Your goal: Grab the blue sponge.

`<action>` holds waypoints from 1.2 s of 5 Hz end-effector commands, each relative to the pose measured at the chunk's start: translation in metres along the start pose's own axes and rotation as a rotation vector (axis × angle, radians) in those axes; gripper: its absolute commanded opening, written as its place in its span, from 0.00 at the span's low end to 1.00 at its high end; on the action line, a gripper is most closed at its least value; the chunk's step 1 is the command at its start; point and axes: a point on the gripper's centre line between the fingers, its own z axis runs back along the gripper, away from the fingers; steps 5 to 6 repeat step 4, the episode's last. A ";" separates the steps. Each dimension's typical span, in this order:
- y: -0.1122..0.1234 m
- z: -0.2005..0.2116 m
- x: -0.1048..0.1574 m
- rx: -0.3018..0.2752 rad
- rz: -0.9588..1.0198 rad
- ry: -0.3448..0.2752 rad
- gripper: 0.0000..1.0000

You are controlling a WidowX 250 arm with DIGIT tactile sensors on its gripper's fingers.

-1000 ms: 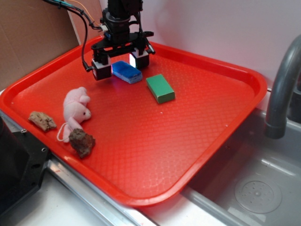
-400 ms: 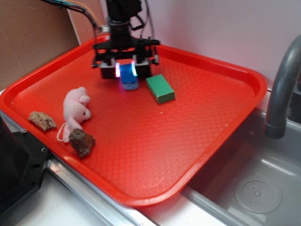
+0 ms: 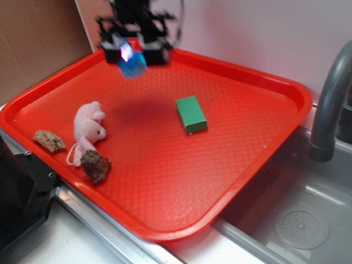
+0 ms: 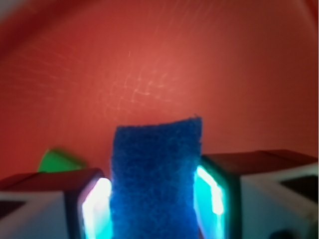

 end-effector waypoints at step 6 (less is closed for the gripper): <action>0.035 0.176 -0.041 -0.147 -0.230 -0.219 0.00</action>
